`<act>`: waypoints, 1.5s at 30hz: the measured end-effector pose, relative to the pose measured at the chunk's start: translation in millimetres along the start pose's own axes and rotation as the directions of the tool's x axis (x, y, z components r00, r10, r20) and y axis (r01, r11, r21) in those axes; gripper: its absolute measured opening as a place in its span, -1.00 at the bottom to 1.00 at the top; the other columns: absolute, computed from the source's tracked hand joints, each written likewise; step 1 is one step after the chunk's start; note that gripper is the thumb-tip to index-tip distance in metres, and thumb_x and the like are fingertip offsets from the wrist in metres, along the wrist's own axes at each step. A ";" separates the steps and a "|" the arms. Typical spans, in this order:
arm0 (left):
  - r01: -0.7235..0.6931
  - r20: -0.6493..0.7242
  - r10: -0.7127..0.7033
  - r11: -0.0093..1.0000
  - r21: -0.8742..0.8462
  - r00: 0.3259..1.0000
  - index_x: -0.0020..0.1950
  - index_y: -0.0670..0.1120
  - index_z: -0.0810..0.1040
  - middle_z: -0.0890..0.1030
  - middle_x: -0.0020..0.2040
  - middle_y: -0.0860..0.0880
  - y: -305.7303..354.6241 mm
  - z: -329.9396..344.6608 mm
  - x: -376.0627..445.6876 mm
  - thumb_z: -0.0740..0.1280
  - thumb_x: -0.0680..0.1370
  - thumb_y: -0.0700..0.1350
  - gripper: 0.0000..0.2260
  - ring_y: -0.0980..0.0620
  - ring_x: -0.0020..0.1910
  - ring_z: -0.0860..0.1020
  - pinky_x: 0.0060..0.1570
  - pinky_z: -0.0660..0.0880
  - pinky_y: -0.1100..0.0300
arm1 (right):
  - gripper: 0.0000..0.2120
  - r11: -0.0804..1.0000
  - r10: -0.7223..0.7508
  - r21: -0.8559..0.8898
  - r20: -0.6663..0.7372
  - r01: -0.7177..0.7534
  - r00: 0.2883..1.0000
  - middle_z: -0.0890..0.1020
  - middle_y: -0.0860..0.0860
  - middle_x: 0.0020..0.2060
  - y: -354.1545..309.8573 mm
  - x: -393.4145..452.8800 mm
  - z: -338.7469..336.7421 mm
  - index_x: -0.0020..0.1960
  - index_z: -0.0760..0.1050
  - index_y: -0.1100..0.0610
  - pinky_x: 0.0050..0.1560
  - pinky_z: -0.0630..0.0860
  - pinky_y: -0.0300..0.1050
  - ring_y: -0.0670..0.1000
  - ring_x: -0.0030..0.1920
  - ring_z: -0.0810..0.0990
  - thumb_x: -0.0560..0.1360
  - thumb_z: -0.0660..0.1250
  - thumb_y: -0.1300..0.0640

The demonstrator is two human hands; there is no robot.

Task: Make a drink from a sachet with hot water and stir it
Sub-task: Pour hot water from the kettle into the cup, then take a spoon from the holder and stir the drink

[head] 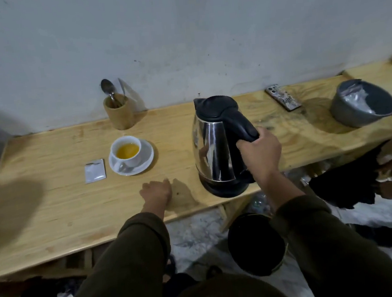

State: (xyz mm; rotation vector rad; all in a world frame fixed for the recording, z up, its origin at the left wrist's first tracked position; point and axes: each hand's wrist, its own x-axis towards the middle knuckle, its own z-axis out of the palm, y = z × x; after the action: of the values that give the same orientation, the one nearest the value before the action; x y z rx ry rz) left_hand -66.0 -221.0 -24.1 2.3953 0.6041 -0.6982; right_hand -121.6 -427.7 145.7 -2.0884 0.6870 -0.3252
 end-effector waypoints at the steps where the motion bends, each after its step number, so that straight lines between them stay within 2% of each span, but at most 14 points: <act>1: -0.003 0.011 0.002 0.998 0.058 1.000 0.44 -0.22 0.33 0.30 0.48 -0.20 1.4 5.3 -4.7 0.04 0.60 0.14 -0.44 -0.20 0.47 0.21 0.44 0.16 -0.06 | -0.94 1.000 0.014 0.014 -0.017 -0.014 1.000 0.50 -0.05 -0.40 6.8 -0.5 -2.9 -0.21 0.49 0.11 -0.35 0.36 -0.18 0.05 -0.30 0.50 0.33 0.34 0.22; 4: -0.020 0.028 0.017 0.996 0.087 0.999 0.51 -0.18 0.17 0.07 0.56 -0.13 3.2 17.3 -20.4 0.16 0.56 0.08 -0.41 -0.19 0.54 0.02 0.45 0.11 -0.17 | -0.92 0.998 0.045 0.057 -0.057 -0.041 0.997 0.55 0.01 -0.34 25.8 -4.4 -8.3 -0.17 0.53 0.13 -0.32 0.39 -0.18 0.08 -0.28 0.51 0.33 0.34 0.22; 8: -0.073 0.022 0.070 0.989 0.126 0.997 0.57 -0.15 -0.03 -0.14 0.60 -0.09 -6.1 26.7 -25.8 0.18 0.59 0.06 -0.35 -0.18 0.57 -0.16 0.49 0.02 -0.20 | -0.88 0.977 0.131 0.183 -0.107 -0.110 0.986 0.51 -0.08 -0.38 43.3 -10.9 -10.1 -0.19 0.50 0.06 -0.19 0.49 -0.11 0.08 -0.23 0.54 0.33 0.36 0.24; 10: -0.089 0.019 0.088 0.988 0.124 0.996 0.57 -0.15 -0.03 -0.15 0.60 -0.10 -7.0 28.0 -25.2 0.19 0.59 0.07 -0.33 -0.19 0.57 -0.16 0.49 0.01 -0.22 | -0.88 0.970 0.141 0.212 -0.105 -0.116 0.984 0.51 -0.08 -0.38 49.5 -13.3 -10.5 -0.19 0.50 0.07 -0.18 0.52 -0.08 0.09 -0.23 0.55 0.33 0.36 0.25; 14: -0.073 0.024 0.071 0.991 0.109 0.997 0.57 -0.17 -0.05 -0.15 0.60 -0.10 -4.6 28.1 -22.7 0.20 0.59 0.08 -0.31 -0.20 0.57 -0.17 0.49 0.01 -0.22 | -0.87 0.963 0.135 0.247 -0.103 -0.106 0.985 0.50 -0.10 -0.40 56.2 -19.4 -12.4 -0.20 0.48 0.08 -0.32 0.42 -0.21 -0.05 -0.35 0.49 0.36 0.36 0.28; 20: -0.081 0.017 0.079 0.982 0.172 0.997 0.57 -0.20 -0.08 -0.15 0.59 -0.15 -3.4 28.8 -24.6 0.19 0.58 0.09 -0.28 -0.23 0.56 -0.15 0.51 0.01 -0.16 | -0.76 0.945 0.164 0.299 -0.076 -0.134 0.984 0.55 0.00 -0.35 62.0 -20.7 -9.8 -0.31 0.44 -0.03 -0.20 0.53 -0.08 0.05 -0.26 0.54 0.36 0.36 0.28; 24: -0.098 0.025 0.094 0.977 0.189 0.995 0.56 -0.21 -0.08 -0.14 0.59 -0.17 -3.2 27.3 -26.0 0.20 0.58 0.09 -0.28 -0.24 0.56 -0.14 0.52 -0.01 -0.14 | -0.90 0.961 0.132 0.252 -0.062 -0.112 0.989 0.54 0.00 -0.35 61.9 -21.4 -6.4 -0.20 0.49 0.09 -0.27 0.45 -0.19 0.04 -0.27 0.52 0.36 0.36 0.27; 29: -0.124 0.057 0.114 0.969 0.213 0.992 0.55 -0.24 -0.04 -0.11 0.58 -0.22 -4.0 23.0 -20.5 0.21 0.58 0.08 -0.29 -0.25 0.56 -0.09 0.53 -0.03 -0.13 | -0.86 0.979 0.093 0.185 -0.059 -0.080 0.994 0.48 -0.17 -0.40 61.6 -26.1 -0.4 -0.07 0.56 0.12 -0.24 0.39 -0.23 0.00 -0.27 0.50 0.37 0.36 0.24; 34: -0.136 0.068 0.125 0.969 0.206 0.990 0.53 -0.24 0.07 0.01 0.56 -0.24 -7.5 19.0 -19.5 0.21 0.57 0.07 -0.34 -0.25 0.54 -0.01 0.51 0.03 -0.15 | -0.88 0.985 0.080 0.159 -0.047 -0.072 0.996 0.51 -0.05 -0.35 60.6 -26.6 -1.7 -0.09 0.52 0.15 -0.22 0.41 -0.17 0.05 -0.23 0.52 0.37 0.36 0.23; 36: -0.154 0.054 0.146 0.967 0.200 0.988 0.48 -0.24 0.19 0.16 0.51 -0.24 -11.1 17.3 -17.7 0.20 0.57 0.06 -0.42 -0.25 0.51 0.10 0.46 0.14 -0.14 | -0.82 0.991 0.049 0.124 -0.030 -0.045 0.998 0.53 0.03 -0.24 59.4 -27.6 -2.1 -0.07 0.44 0.14 -0.20 0.45 -0.12 0.10 -0.18 0.54 0.37 0.38 0.19; 38: -0.166 0.012 0.167 0.967 0.196 0.986 0.39 -0.23 0.34 0.31 0.43 -0.24 -12.0 14.1 -19.2 0.20 0.57 0.01 -0.53 -0.23 0.44 0.23 0.38 0.26 -0.09 | -0.67 1.000 -0.019 0.013 -0.050 0.019 0.999 0.52 0.06 -0.07 56.7 -28.8 -1.1 0.03 0.39 0.10 -0.08 0.51 -0.02 0.12 -0.06 0.54 0.33 0.40 0.09; 41: -0.168 -0.029 0.177 0.964 0.205 0.984 0.25 -0.27 0.50 0.47 0.33 -0.25 -6.9 6.0 -29.7 0.14 0.60 -0.11 -0.66 -0.22 0.33 0.40 0.31 0.35 0.02 | -0.47 0.946 -0.262 -0.236 -0.156 0.222 0.952 0.48 0.07 0.09 46.9 -30.2 5.9 0.20 0.38 0.10 0.22 0.37 0.10 0.12 0.13 0.46 0.29 0.38 -0.04; 43: -0.155 -0.051 0.166 0.973 0.173 0.985 0.24 -0.31 0.51 0.52 0.29 -0.28 -3.8 -1.2 -35.6 0.10 0.62 -0.15 -0.66 -0.24 0.29 0.45 0.30 0.37 0.03 | -0.50 0.894 -0.401 -0.294 -0.184 0.339 0.897 0.50 0.09 0.13 34.0 -30.1 13.8 0.20 0.43 0.13 0.34 0.29 0.18 0.11 0.20 0.44 0.32 0.36 -0.03; 45: -0.131 -0.063 0.136 0.988 0.083 0.989 0.32 -0.33 0.45 0.48 0.35 -0.30 -5.7 -10.1 -36.8 0.07 0.64 -0.15 -0.63 -0.26 0.33 0.43 0.33 0.34 0.02 | -0.60 0.839 -0.514 -0.310 -0.178 0.448 0.839 0.52 0.12 0.12 21.1 -29.2 25.5 0.15 0.48 0.16 0.36 0.28 0.27 0.11 0.21 0.45 0.34 0.34 0.04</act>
State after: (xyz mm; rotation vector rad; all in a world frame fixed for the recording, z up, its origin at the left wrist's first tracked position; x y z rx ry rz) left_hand -93.7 -219.9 2.7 2.5143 0.4464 -0.5939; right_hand -140.8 -403.0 114.5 -2.4875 0.3386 -0.8442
